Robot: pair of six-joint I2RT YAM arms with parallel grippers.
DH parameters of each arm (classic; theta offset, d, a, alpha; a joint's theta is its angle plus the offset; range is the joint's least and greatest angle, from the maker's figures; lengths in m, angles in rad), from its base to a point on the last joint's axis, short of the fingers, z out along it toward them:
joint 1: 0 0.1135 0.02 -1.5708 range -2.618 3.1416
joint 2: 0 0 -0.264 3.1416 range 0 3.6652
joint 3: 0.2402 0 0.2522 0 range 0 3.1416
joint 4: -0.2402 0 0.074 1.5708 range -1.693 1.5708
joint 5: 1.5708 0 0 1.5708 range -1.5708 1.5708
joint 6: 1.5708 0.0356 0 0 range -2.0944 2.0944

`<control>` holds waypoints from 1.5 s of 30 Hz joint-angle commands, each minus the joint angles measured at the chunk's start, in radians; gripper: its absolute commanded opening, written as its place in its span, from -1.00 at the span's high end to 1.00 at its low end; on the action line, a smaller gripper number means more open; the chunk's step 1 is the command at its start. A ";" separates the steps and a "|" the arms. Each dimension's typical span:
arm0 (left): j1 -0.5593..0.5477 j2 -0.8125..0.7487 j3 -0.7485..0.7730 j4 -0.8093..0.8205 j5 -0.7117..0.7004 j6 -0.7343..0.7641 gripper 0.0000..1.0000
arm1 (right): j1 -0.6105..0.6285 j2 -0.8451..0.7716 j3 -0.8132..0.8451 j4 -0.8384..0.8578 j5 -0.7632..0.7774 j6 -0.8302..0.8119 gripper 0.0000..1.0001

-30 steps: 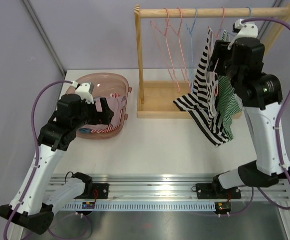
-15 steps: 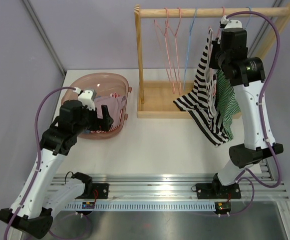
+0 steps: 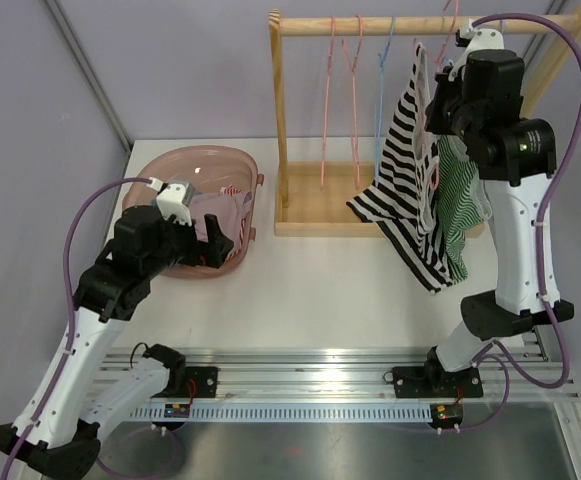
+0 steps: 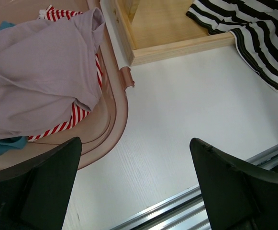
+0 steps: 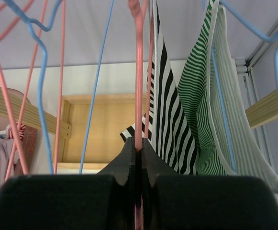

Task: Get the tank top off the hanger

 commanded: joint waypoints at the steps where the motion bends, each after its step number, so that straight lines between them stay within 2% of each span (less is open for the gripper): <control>1: -0.034 -0.004 0.013 0.064 0.032 -0.026 -0.98 | -0.002 -0.082 0.063 0.031 -0.047 0.018 1.00; 6: -0.108 0.001 0.045 0.100 0.023 -0.058 -0.98 | -0.003 -0.208 -0.056 0.031 -0.100 0.034 1.00; 12: -0.215 0.008 0.148 0.188 -0.017 -0.095 -0.98 | -0.003 -0.430 -0.373 0.073 -0.189 0.067 1.00; 17: -0.333 0.085 0.263 0.243 -0.156 -0.070 -0.98 | -0.003 -0.590 -0.510 0.024 -0.286 0.067 1.00; 19: -0.413 0.140 0.321 0.274 -0.226 -0.053 -0.98 | -0.003 -0.631 -0.552 -0.005 -0.321 0.050 1.00; 23: -0.566 0.214 0.375 0.393 -0.345 0.031 -0.98 | -0.003 -0.755 -0.588 -0.102 -0.415 0.031 1.00; 30: -0.861 0.370 0.462 0.574 -0.455 0.226 -0.98 | 0.018 -0.906 -0.566 -0.179 -0.443 0.047 1.00; 35: -0.926 0.494 0.579 0.585 -0.477 0.304 -0.98 | 0.033 -0.966 -0.572 -0.193 -0.469 0.054 1.00; 39: -0.930 0.585 0.665 0.558 -0.480 0.323 -0.98 | 0.050 -0.997 -0.578 -0.185 -0.573 0.051 1.00; 43: -0.930 0.619 0.671 0.565 -0.488 0.343 -0.97 | 0.073 -1.003 -0.552 -0.177 -0.636 0.057 1.00; 45: -0.930 0.629 0.675 0.556 -0.511 0.346 -0.88 | 0.089 -1.000 -0.524 -0.174 -0.647 0.062 1.00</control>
